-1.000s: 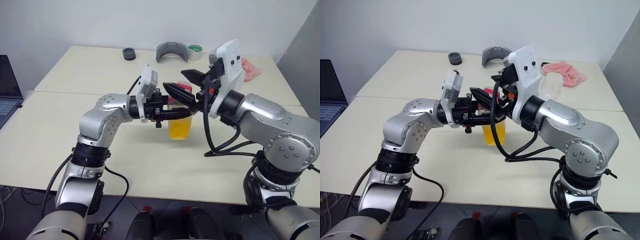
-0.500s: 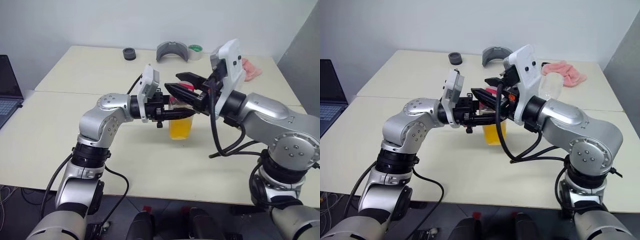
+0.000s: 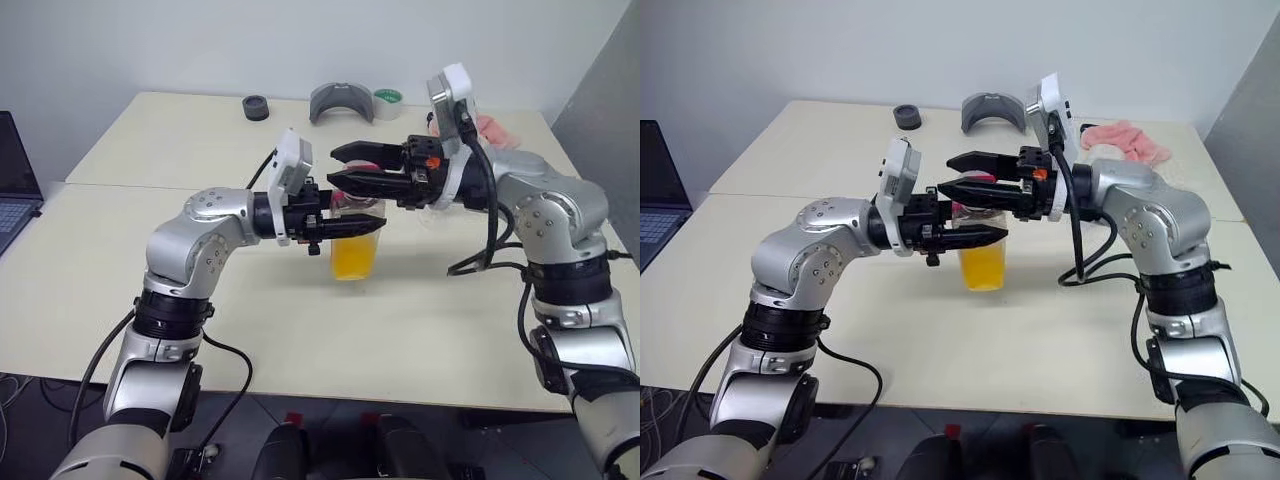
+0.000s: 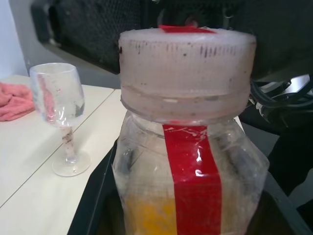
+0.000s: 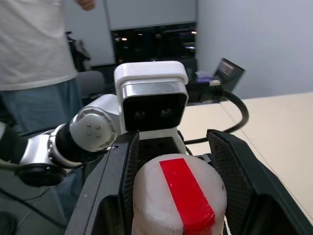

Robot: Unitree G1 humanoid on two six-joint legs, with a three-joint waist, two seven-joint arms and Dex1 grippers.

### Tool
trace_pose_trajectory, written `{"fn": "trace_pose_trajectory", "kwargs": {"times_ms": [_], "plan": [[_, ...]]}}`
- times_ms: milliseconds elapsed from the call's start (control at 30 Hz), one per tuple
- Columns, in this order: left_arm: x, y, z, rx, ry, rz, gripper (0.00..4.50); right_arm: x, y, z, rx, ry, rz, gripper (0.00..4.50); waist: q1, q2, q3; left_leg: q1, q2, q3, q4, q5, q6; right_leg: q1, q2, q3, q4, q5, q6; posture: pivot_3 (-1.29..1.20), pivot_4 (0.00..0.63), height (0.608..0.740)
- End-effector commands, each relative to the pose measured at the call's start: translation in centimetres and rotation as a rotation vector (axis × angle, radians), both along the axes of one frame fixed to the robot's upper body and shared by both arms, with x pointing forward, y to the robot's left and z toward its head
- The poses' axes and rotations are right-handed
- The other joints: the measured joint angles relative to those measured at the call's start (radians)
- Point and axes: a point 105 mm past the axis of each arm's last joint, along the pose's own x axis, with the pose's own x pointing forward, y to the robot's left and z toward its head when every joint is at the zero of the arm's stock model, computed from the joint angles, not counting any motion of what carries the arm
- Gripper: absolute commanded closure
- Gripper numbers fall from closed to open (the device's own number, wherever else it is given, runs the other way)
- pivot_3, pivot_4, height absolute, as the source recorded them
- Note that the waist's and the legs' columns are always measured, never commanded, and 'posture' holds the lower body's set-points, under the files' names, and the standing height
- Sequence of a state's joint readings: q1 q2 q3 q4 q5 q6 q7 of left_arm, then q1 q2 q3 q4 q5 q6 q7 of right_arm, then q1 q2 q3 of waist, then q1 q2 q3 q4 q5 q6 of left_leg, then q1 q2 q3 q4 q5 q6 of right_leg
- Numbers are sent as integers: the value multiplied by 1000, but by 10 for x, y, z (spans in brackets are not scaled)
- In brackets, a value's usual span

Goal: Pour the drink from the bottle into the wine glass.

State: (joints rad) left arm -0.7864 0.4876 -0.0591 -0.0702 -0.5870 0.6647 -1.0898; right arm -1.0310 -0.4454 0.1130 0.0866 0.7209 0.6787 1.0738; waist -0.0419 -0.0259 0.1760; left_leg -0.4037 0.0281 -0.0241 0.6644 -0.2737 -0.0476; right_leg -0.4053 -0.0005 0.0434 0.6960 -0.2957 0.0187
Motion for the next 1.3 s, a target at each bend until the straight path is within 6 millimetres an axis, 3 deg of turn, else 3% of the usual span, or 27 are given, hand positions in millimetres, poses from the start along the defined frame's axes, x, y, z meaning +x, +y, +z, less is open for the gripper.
{"fn": "trace_pose_trajectory", "kwargs": {"times_ms": [33,333,600,833,1000,1133,1300], "plan": [[-21,-5,16,-24,-68,-90,2713,10,-2,11,10,-93,-7,2604,1,0,0,0,0,0,0,0,0,0,0,0,0,0,0,0,150,740],[-21,-1,18,-12,-76,-72,2713,11,-1,5,-14,-148,31,2604,9,0,0,0,-1,0,0,0,0,0,-2,-1,0,0,0,0,150,740],[-16,-2,16,-21,-81,-69,2713,-3,-26,13,-61,-133,-17,28,11,1,0,0,-1,0,0,0,0,0,-3,-1,0,0,0,0,150,740],[-11,-1,12,-27,-84,-62,2713,-26,-42,17,-89,-97,-219,28,9,1,1,0,0,0,0,0,0,0,-3,0,0,0,0,0,150,740],[-5,-2,11,-31,-93,-57,2713,-37,-29,14,-9,-50,-431,28,7,1,1,0,1,0,0,0,0,0,-3,1,1,0,0,0,150,740],[-3,-6,12,-33,-96,-71,2713,-33,-16,12,86,15,-603,28,8,1,1,0,0,0,1,0,0,0,-3,0,1,0,0,0,150,740],[0,-9,13,-35,-102,-87,2713,-30,-12,15,144,46,-697,28,10,1,1,-1,-1,0,0,0,-1,-1,-2,0,1,0,0,0,150,740]]}}
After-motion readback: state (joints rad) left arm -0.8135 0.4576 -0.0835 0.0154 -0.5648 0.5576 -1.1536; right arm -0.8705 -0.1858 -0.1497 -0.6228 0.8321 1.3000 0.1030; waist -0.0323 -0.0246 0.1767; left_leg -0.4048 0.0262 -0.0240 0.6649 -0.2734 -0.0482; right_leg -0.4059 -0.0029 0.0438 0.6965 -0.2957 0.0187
